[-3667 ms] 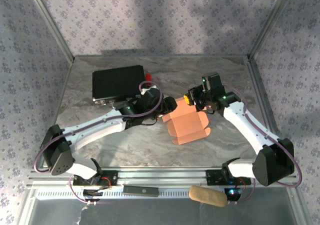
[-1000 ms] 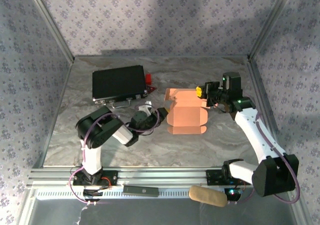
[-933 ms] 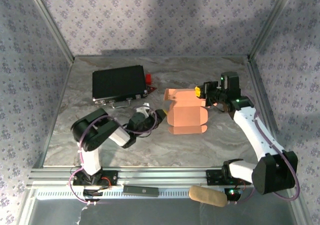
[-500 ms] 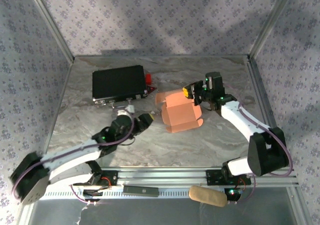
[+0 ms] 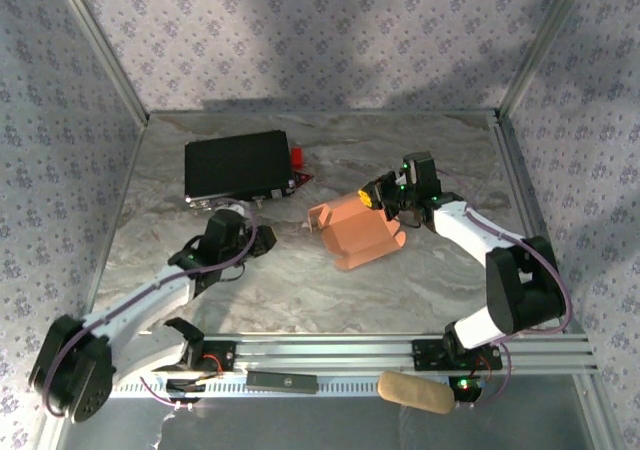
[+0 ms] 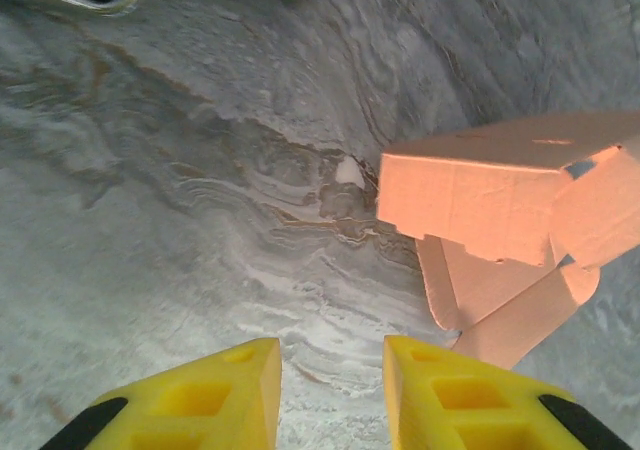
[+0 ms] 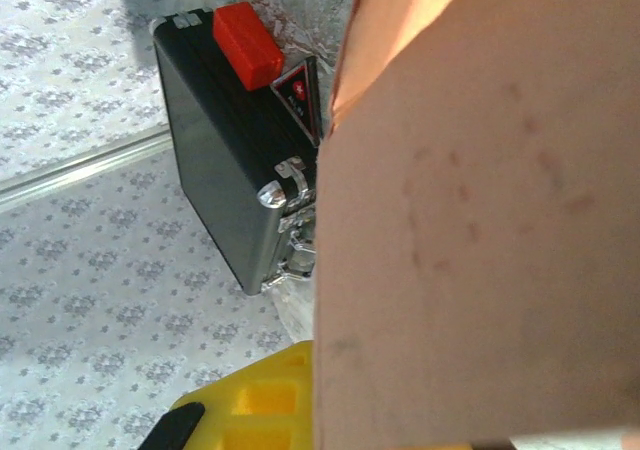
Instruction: Fold the paper box
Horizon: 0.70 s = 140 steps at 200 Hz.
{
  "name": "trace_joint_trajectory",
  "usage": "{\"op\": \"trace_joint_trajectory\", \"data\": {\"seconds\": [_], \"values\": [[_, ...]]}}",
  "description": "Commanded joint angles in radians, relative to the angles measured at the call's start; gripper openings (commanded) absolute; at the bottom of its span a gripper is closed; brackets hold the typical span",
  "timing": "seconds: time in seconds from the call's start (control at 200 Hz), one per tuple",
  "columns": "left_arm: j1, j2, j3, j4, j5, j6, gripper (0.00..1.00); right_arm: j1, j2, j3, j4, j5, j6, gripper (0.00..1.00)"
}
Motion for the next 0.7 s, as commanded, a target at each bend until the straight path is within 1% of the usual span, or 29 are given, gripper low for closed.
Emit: {"op": "trace_joint_trajectory", "data": {"seconds": [0.0,0.075,0.19,0.355,0.47,0.695], "values": [[0.005,0.101,0.082,0.105,0.062,0.138,0.33,-0.012,0.041,0.025,0.008,-0.049,-0.072,0.0],[0.007,0.174,0.111,0.138,0.07,0.167,0.34,-0.016,0.061,0.041,0.007,-0.056,-0.092,0.0],[0.007,0.268,0.147,0.173,0.091,0.176,0.34,-0.02,0.102,0.08,-0.007,-0.057,-0.121,0.0],[0.008,0.31,0.149,0.21,0.067,0.209,0.36,-0.022,0.173,0.117,-0.008,-0.072,-0.138,0.0],[0.013,0.35,0.171,0.214,0.073,0.253,0.36,-0.025,0.187,0.121,-0.004,-0.067,-0.16,0.0],[0.022,0.402,0.206,0.224,0.09,0.28,0.36,-0.031,0.206,0.039,0.286,-0.064,-0.158,0.0]]}}
